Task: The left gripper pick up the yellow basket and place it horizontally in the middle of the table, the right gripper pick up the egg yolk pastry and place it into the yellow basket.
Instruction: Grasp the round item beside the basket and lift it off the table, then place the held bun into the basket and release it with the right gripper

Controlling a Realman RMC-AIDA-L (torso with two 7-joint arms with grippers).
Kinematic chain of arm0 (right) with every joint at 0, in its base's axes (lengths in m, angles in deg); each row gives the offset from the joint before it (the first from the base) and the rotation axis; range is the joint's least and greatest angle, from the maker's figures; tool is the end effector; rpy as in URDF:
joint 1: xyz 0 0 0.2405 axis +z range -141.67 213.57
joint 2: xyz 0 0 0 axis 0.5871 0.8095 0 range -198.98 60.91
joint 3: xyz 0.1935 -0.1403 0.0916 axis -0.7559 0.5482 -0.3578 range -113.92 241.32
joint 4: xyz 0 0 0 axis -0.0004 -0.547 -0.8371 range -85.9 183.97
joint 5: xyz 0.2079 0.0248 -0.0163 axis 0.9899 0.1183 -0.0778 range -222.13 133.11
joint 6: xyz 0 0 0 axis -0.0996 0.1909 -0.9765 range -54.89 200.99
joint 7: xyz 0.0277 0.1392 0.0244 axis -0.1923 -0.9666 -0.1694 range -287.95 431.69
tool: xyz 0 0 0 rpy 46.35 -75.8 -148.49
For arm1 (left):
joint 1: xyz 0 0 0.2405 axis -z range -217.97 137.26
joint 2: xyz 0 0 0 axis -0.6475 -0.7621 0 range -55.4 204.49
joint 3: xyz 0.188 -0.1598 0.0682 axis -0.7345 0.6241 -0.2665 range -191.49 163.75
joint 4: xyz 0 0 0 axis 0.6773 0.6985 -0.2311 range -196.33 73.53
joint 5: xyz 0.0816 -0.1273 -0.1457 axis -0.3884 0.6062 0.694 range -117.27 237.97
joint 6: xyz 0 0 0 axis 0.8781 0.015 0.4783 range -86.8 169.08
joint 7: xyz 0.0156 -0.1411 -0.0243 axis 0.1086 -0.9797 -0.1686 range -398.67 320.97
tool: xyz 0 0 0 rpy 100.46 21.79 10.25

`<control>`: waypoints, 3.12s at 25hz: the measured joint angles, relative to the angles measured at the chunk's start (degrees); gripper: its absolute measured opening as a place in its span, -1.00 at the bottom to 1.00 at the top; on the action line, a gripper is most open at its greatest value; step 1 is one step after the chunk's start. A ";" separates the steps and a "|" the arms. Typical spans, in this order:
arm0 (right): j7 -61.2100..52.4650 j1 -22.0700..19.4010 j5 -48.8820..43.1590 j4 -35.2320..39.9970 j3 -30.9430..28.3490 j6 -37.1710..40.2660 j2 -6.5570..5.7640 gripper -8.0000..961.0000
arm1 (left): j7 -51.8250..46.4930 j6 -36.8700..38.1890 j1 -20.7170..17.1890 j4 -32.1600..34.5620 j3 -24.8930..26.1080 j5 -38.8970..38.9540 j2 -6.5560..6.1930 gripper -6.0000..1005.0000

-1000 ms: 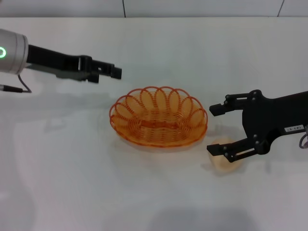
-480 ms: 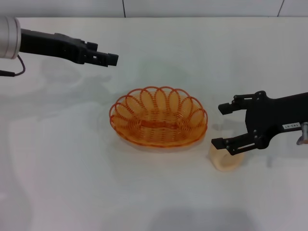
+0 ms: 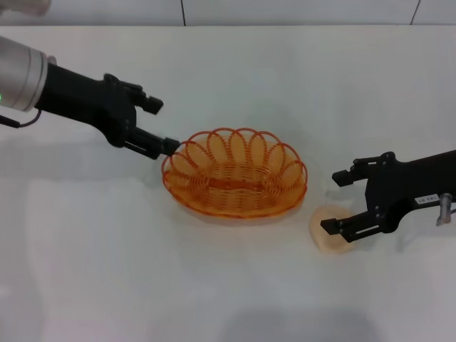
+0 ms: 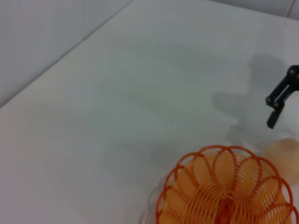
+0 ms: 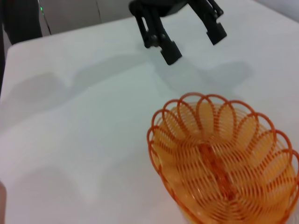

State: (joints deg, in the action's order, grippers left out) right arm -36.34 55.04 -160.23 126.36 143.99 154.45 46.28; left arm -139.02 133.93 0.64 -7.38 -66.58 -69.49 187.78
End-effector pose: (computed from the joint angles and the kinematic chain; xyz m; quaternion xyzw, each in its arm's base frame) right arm 0.2014 0.3141 0.0017 -0.9864 0.1280 0.0288 0.0987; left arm -0.2044 0.3823 0.0436 -0.9844 -0.1530 -0.0160 0.0855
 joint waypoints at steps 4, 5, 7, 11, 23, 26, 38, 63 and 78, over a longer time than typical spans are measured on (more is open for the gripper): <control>-0.23 0.08 -1.35 -0.51 1.12 -2.03 0.00 0.74 | -0.08 0.22 -0.28 0.41 -0.06 0.09 0.13 0.75; -0.28 0.09 -1.58 -0.72 1.26 -2.44 0.00 0.74 | -0.15 0.23 -0.28 0.43 -0.02 0.23 0.15 0.75; -0.32 0.18 -1.97 -1.11 1.39 -2.85 0.00 0.73 | -0.38 0.25 -0.30 0.52 0.01 0.57 0.17 0.75; -0.50 0.36 -3.16 -1.97 1.49 -3.07 0.00 0.71 | -0.59 0.17 -0.33 0.73 0.08 0.69 0.34 0.75; -0.88 0.52 -3.25 -4.33 4.05 -5.14 0.09 0.60 | -0.68 -0.20 -0.50 0.82 0.06 0.84 1.19 0.75; -0.98 0.67 -3.27 -4.75 5.04 -6.51 0.09 0.60 | -0.68 -0.25 -0.65 0.82 0.06 0.89 1.25 0.75; -2.08 1.74 -2.99 -5.46 4.95 -5.61 0.09 0.11 | -0.91 -0.43 -1.17 0.93 0.25 0.91 1.28 0.75; -4.52 -0.25 -2.52 3.90 0.53 0.40 -0.10 -0.56 | 0.10 -1.68 -2.70 0.62 1.73 2.29 1.74 0.75; -5.87 9.50 -0.48 0.52 7.89 -7.90 0.49 -0.72 | 0.85 -1.51 -3.14 0.97 1.72 3.63 1.96 0.75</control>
State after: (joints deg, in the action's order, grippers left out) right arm -42.21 64.54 -160.71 126.89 151.88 146.55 46.77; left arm -138.16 132.42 -2.50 -6.41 -64.86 -65.86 189.74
